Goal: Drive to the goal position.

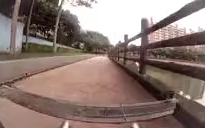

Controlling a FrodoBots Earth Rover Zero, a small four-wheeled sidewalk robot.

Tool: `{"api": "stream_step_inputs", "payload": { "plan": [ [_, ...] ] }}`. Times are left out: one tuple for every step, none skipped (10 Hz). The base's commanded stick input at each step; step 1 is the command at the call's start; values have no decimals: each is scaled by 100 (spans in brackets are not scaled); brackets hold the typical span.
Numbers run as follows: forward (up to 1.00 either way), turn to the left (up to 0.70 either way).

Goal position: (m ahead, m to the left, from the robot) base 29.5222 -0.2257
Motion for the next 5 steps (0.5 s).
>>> {"api": "stream_step_inputs", "payload": {
  "plan": [
    [70,0],
    [70,0],
    [70,0],
    [70,0],
    [70,0]
  ]
}}
